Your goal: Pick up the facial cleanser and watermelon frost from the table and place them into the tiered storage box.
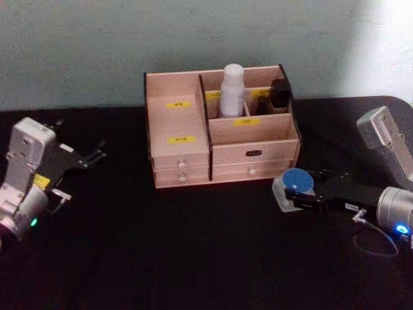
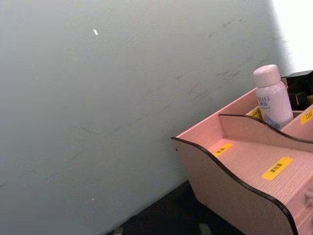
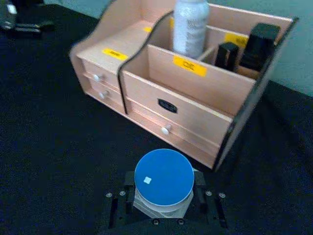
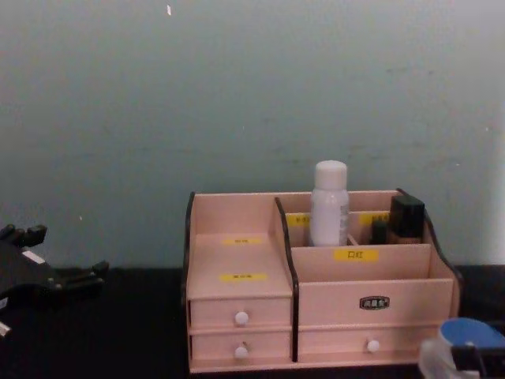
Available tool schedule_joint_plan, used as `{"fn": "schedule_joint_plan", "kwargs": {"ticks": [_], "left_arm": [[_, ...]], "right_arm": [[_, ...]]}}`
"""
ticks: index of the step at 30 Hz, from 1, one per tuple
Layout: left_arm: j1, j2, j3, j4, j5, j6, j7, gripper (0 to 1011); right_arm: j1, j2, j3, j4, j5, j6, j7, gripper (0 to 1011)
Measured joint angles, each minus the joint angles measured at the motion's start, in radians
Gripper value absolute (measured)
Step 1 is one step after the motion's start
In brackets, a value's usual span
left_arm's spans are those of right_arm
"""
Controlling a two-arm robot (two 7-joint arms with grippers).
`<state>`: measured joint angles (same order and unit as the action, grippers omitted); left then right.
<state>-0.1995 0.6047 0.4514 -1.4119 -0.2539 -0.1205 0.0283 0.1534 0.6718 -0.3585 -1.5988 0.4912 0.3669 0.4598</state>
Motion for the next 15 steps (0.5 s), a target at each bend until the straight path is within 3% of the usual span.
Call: {"fn": "schedule_joint_plan", "kwargs": {"ticks": [15], "left_arm": [[0.0,0.0,0.0,0.0,0.0,0.0,0.0,1001]], "right_arm": [[0.097,-0.004,-0.059,-0.009,0.04,-0.009,0.07,712]]}}
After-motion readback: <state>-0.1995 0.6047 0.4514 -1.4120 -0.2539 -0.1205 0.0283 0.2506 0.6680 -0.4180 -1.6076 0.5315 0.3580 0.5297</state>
